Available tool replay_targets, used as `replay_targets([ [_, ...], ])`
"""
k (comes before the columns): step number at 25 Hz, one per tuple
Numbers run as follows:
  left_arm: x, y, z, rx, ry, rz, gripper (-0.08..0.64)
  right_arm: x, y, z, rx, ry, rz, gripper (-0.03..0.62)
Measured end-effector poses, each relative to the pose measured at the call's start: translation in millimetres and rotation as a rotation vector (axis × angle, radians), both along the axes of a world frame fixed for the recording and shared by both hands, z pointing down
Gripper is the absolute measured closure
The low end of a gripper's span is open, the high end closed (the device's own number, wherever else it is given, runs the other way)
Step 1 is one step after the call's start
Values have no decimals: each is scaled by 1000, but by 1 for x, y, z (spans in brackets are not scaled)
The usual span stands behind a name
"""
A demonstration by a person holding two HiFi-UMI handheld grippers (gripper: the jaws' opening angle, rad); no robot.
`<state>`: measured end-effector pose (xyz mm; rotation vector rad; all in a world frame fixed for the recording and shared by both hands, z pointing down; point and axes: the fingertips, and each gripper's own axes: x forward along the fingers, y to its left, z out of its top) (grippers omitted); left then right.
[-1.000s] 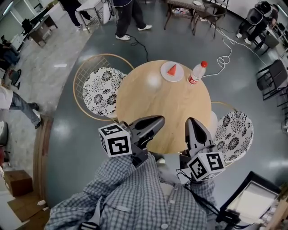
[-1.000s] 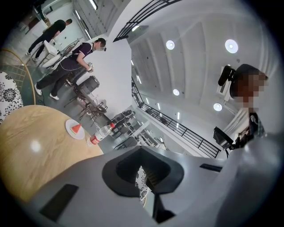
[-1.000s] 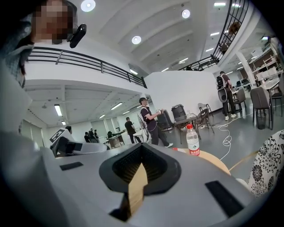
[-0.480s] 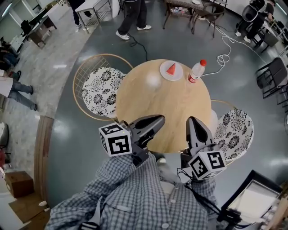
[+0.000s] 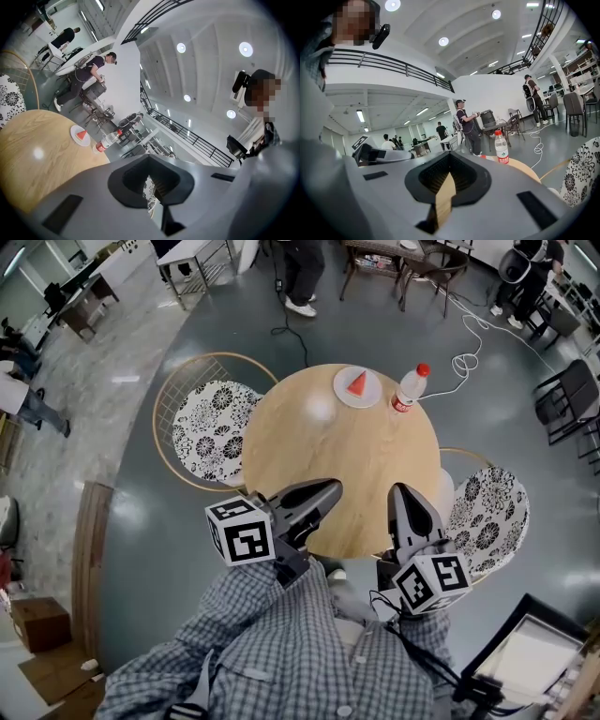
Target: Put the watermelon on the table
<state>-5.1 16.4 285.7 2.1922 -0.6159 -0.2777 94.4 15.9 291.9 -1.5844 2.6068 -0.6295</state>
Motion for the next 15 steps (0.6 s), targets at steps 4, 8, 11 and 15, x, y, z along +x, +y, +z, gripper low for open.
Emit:
replay_targets([
  [4, -2, 2, -1, -2, 0, -9, 554, 0, 1, 0, 3, -2, -2, 584],
  [8, -6, 2, -1, 5, -3, -16, 554, -5, 1, 0, 13, 3, -7, 584],
  [11, -5, 0, -1, 12, -5, -13, 554, -4, 0, 0, 19, 3, -6, 584],
  [15, -4, 0, 1, 14, -2, -17, 554, -4, -1, 2, 20, 3, -14, 584],
])
